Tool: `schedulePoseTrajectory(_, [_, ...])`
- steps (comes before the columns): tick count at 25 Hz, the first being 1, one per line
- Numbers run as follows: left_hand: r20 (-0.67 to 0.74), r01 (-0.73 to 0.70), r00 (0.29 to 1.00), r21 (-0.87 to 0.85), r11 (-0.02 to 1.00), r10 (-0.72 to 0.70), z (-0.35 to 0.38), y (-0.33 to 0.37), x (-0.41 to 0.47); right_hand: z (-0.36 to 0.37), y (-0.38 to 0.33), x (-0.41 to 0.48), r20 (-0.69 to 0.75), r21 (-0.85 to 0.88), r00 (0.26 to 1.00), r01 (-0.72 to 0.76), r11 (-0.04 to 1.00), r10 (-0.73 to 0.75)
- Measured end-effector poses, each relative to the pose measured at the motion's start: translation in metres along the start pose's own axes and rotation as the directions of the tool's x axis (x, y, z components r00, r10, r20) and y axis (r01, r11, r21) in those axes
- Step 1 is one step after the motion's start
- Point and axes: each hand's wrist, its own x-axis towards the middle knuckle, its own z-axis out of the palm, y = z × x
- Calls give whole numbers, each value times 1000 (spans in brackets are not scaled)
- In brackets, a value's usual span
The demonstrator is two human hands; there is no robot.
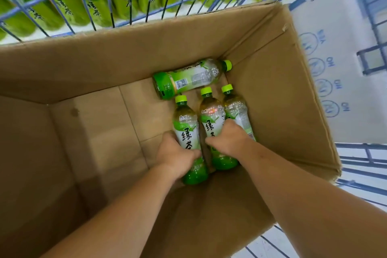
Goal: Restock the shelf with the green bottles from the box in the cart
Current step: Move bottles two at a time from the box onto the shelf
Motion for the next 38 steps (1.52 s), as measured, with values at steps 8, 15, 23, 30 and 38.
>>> schedulePoseTrajectory(8, [121, 40, 992, 42, 998, -45, -34, -10, -8, 12, 0, 1, -48, 166, 999, 13, 986, -5])
schedulePoseTrajectory(15, [274, -31, 961, -41, 999, 41, -76, -10, -41, 16, -5, -47, -29, 415, 999, -14, 910, 29])
schedulePoseTrajectory(23, [253, -124, 960, 7, 992, 118, -146, 20, -122, -2, -35, -158, -124, 616, 992, 74, 784, 4])
schedulePoseTrajectory(30, [186, -248, 956, 104, 963, 226, -225, 41, -208, -4, -73, -283, -209, 602, 978, 127, 788, 2])
schedulePoseTrajectory(38, [208, -365, 916, 72, 928, 344, -310, 39, -276, -1, -108, -394, -331, 595, 943, 184, 782, 30])
